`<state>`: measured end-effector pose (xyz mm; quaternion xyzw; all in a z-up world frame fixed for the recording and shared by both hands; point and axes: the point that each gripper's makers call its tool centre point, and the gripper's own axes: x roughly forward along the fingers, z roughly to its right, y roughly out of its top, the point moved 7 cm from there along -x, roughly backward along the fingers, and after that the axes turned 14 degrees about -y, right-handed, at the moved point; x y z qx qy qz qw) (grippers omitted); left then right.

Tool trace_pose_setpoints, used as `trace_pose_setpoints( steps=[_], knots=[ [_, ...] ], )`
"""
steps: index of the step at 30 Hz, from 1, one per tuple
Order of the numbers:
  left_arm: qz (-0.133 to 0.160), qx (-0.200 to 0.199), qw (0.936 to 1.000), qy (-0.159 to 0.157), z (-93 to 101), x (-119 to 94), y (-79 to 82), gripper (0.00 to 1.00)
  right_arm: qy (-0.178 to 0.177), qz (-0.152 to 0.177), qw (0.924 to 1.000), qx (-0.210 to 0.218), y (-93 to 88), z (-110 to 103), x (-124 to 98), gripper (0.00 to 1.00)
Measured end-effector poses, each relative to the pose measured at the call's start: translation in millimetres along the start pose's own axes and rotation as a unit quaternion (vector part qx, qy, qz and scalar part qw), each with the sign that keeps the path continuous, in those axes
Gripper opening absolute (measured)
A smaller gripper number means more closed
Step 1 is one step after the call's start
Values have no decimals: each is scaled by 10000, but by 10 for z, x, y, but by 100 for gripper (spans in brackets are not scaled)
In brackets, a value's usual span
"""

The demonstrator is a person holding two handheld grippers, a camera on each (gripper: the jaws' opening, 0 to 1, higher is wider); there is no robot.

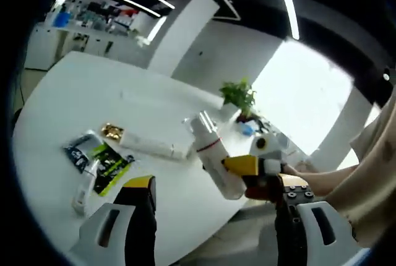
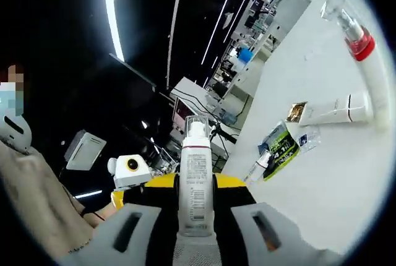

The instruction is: Arrange the skincare products in the storage area until every visible bottle or jar stands upright without overlapping.

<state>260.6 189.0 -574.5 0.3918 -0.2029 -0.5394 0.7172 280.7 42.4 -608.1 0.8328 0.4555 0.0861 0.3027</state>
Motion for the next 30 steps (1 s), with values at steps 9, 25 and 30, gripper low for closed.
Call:
trace_pose_setpoints(
  steps=[9,25,30],
  knots=[
    [184,-19,9981,-584,232,90,202,59,525,185,9982,240,19,-212,-116,20],
    [166,-294,9892,-1430,417,295,364,37,1053,183,9942,153,52,-402,-326,20],
    [130,-281,9878,-1528,429,365,402,31,1125,178,9935,-11,109,-432,-408,20]
  ],
)
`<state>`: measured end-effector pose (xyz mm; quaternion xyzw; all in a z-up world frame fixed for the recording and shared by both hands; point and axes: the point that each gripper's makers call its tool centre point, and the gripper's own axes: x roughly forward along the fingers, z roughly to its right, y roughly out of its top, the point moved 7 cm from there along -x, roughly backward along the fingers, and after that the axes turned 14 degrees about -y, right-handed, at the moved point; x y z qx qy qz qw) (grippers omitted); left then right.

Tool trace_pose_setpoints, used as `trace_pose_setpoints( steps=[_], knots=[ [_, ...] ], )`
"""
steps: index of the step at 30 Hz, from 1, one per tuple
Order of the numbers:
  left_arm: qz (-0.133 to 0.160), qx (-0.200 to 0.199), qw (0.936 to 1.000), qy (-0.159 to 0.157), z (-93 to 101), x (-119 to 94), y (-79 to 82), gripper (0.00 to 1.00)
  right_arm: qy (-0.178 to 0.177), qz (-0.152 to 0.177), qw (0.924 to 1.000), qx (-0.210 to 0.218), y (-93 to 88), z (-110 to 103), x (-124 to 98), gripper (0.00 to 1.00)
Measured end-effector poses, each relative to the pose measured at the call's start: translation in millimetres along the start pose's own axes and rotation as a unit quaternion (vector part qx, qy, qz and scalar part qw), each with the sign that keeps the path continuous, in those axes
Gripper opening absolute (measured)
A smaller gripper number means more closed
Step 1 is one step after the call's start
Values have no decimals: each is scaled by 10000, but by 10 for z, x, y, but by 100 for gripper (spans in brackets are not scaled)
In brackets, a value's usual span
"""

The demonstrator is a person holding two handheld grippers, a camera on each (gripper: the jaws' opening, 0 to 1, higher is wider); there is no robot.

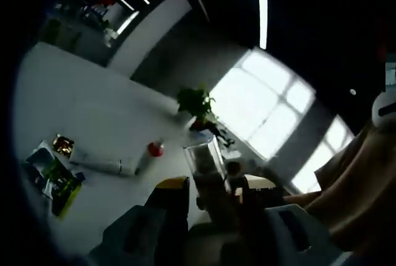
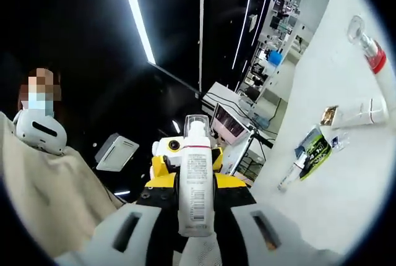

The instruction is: Arrange the skincare products in the storage area until every visible bottle or jar stands upright without overlapping.

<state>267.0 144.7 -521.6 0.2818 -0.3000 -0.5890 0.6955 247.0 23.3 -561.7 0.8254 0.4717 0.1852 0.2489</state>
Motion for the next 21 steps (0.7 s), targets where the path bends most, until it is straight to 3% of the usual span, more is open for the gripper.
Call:
trace_pose_setpoints(
  steps=[15,19,21],
  knots=[
    [-281,59,9987,-415,37,259,6,22,-40,61,9995,-321,110,-46,-197,20],
    [-352,66,9984,-433,44,315,1,20,-125,100,9992,-359,108,-36,-250,20],
    [-423,98,9984,-354,41,340,-1,20,-266,201,9977,-594,115,-9,-269,20]
  ],
)
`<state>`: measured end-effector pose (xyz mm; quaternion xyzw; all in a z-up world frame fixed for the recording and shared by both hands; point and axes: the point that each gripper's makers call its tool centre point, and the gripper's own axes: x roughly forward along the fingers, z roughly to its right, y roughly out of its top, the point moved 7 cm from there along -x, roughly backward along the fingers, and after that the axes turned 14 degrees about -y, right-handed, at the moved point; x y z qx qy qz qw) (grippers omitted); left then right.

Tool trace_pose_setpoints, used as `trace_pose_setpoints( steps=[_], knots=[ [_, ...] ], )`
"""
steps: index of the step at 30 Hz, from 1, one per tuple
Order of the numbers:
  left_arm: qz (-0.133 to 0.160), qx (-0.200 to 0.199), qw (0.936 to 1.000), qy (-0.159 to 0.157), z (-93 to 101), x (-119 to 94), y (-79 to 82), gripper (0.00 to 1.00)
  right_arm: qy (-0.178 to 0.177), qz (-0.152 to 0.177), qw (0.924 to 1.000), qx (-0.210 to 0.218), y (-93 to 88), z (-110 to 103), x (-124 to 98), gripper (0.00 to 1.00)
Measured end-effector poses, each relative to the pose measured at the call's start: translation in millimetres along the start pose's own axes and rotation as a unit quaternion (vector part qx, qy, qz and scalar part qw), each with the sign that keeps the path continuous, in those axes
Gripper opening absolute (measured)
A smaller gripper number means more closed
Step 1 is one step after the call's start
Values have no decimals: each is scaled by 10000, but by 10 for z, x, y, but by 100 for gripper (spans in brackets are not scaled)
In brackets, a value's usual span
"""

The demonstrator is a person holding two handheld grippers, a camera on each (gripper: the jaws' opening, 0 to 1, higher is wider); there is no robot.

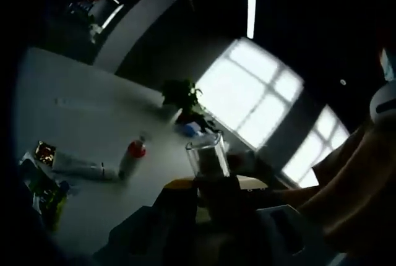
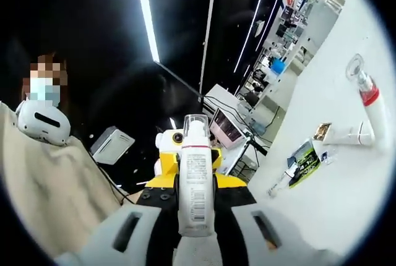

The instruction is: Arrange the skincare products in the storage area until every visible bottle or jar stands upright without overlapping.

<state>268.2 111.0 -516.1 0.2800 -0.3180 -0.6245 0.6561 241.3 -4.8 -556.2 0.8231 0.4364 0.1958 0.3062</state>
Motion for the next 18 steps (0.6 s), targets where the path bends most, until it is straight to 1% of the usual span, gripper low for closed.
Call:
trace_pose_setpoints(
  steps=[2,3,4,5,6,7,8,10,11,12,13,14,15,17,18],
  knots=[
    [-123,72,9998,122,0,32,-1,21,-110,-36,9998,-170,-17,-4,-2,21],
    [-165,137,9996,200,-5,43,1,20,-229,-55,9993,-276,-17,20,2,21],
    [-238,184,9988,375,-24,54,0,20,-362,-70,9984,-433,-18,29,10,21],
    [-251,158,9988,383,-19,72,1,20,-394,-104,9983,-423,-21,16,17,21],
    [-270,224,9982,478,-26,82,9,20,-505,-72,9978,-417,-10,28,26,22],
    [-255,304,9975,592,-41,82,20,20,-668,11,9966,-486,10,58,29,22],
    [-238,294,9973,622,-41,89,24,20,-790,48,9946,-665,25,69,31,23],
    [-237,261,9963,786,-62,93,32,20,-982,18,9918,-817,38,79,37,24],
    [-270,375,9948,912,-71,95,40,20,-1106,33,9890,-980,53,84,44,25],
    [-317,451,9938,967,-73,97,43,20,-1299,-27,9826,-1324,61,87,50,25],
    [-378,523,9925,1041,-76,102,43,19,-1370,-51,9805,-1409,63,88,51,26],
    [-461,607,9903,1159,-84,102,44,19,-1548,-123,9749,-1595,62,94,56,26],
    [-579,754,9875,1258,-87,114,44,19,-1637,-138,9726,-1647,62,101,59,26],
    [-811,1002,9814,1424,-95,139,47,19,-1843,-120,9697,-1601,32,113,74,26],
    [-886,1071,9793,1472,-99,152,45,19,-1945,-94,9652,-1747,26,121,74,25]
  ],
)
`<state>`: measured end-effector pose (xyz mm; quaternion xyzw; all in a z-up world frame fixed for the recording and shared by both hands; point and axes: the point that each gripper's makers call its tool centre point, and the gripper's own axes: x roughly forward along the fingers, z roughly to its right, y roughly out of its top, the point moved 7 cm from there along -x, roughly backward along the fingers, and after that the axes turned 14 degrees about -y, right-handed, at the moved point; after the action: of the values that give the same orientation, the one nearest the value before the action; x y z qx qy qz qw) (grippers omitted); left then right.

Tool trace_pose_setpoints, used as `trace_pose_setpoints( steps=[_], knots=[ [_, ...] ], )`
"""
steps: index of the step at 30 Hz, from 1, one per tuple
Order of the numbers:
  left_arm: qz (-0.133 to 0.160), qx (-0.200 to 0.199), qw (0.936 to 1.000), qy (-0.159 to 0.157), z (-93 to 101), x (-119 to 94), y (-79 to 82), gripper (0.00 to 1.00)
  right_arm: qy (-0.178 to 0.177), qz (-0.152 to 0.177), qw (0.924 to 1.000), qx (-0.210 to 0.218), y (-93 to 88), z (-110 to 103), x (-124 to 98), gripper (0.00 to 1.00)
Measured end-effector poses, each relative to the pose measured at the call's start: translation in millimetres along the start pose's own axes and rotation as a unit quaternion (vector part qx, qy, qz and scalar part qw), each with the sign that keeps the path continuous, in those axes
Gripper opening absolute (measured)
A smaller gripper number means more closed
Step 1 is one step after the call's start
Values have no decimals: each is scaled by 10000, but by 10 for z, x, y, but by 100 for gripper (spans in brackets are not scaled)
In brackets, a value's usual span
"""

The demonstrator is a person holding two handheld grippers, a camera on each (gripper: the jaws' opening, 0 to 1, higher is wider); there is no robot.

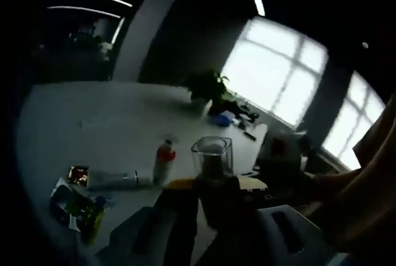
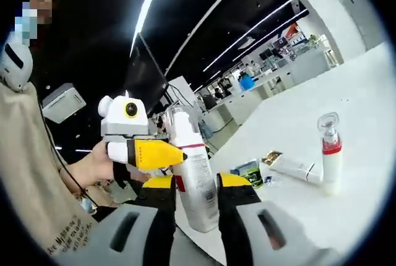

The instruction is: Arrange the skincare products in the storage area until every visible bottle or jar stands upright without overlapping.

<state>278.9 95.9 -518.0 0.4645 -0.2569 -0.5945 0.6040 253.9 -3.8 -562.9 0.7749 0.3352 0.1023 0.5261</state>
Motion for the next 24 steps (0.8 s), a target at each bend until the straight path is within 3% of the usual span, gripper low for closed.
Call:
trace_pose_setpoints(
  steps=[5,11,20,24],
  knots=[
    [-261,459,9985,163,27,97,-33,19,-483,-37,9970,-603,-30,28,-14,25],
    [-293,717,9970,0,43,137,-29,19,-898,-17,9847,-1492,10,36,-63,25],
    [-457,1109,9928,-29,78,230,-25,19,-1330,-11,9726,-1905,2,33,-81,23],
    [-521,1227,9911,-2,74,269,-33,19,-1574,-43,9637,-2154,-4,56,-72,23]
  ],
)
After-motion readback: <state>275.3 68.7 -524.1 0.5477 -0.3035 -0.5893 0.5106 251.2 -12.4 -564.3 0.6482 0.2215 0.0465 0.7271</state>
